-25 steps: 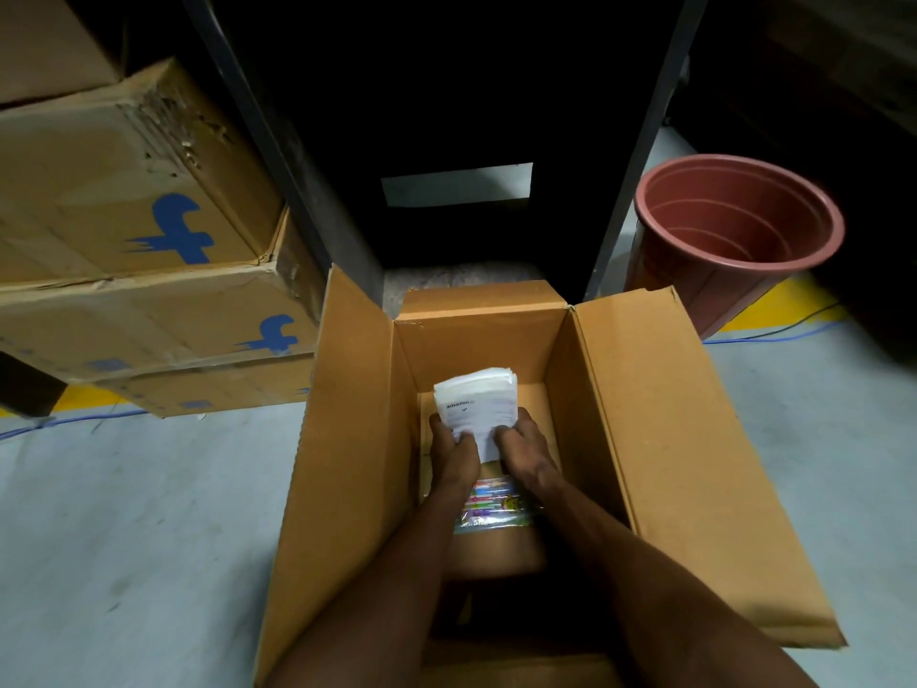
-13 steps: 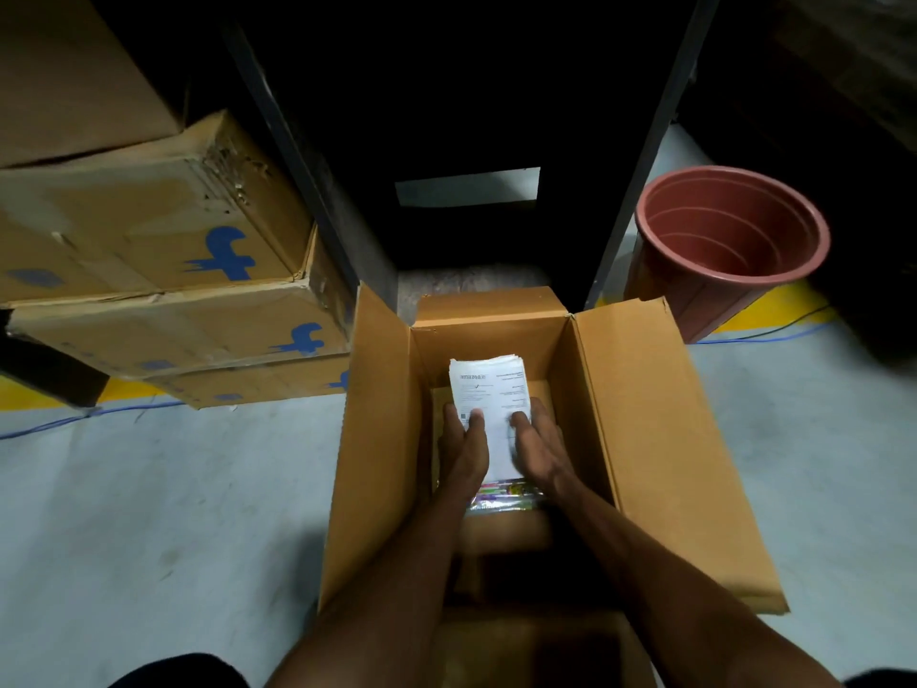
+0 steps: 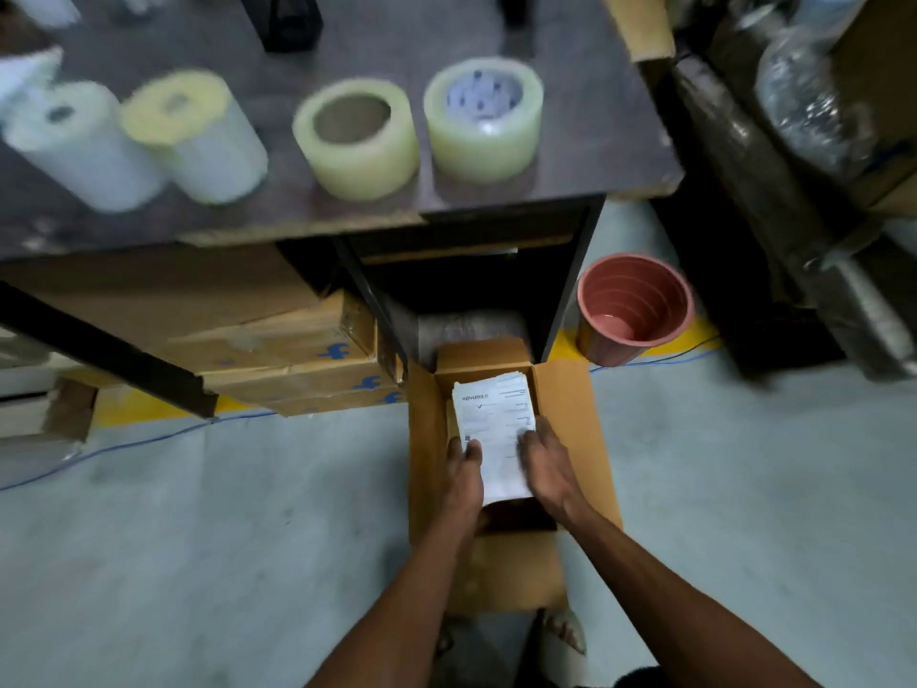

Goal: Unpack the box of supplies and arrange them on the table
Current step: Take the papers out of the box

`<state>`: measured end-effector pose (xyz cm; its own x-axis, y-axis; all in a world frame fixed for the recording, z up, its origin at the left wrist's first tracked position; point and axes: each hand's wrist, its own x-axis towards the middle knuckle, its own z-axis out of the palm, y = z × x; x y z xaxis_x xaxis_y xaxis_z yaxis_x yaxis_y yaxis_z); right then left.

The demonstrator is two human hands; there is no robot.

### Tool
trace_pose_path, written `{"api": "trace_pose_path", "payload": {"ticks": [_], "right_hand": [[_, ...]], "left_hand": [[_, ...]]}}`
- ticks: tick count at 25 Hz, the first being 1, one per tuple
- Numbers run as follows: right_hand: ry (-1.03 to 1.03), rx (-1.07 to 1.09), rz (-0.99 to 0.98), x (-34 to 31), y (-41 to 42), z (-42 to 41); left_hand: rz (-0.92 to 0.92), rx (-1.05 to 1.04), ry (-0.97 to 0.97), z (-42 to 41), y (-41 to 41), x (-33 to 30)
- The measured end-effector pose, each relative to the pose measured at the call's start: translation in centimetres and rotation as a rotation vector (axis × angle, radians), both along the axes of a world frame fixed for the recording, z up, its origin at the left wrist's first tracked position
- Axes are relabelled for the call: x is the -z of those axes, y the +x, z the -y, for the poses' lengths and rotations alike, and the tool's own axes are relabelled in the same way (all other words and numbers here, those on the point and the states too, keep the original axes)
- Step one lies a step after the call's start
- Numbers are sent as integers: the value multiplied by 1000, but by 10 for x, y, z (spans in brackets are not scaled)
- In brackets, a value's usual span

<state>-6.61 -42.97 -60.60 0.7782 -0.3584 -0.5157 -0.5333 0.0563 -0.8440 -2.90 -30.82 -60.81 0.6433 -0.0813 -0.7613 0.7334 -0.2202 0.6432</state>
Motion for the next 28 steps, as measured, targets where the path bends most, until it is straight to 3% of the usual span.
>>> {"api": "trace_pose_path", "payload": {"ticks": [5,11,14,19,28], "right_hand": [[40,-12,-33,-152,-19,-8],[80,-138,44,-292,-19,-19],[88,-171,90,-332,2,-31],[132,-256,106,-367,35,-81],[103,-238,113,-378,153,-220]], "left_hand": [[75,-90,-66,-19,-20,-170],[230,-83,-35,-50,-35,-321],[345,-129,6,-80,-23,-355],[370,-271,36,-130,-2,-381],[415,-422,-49,-258,101,-392]]}}
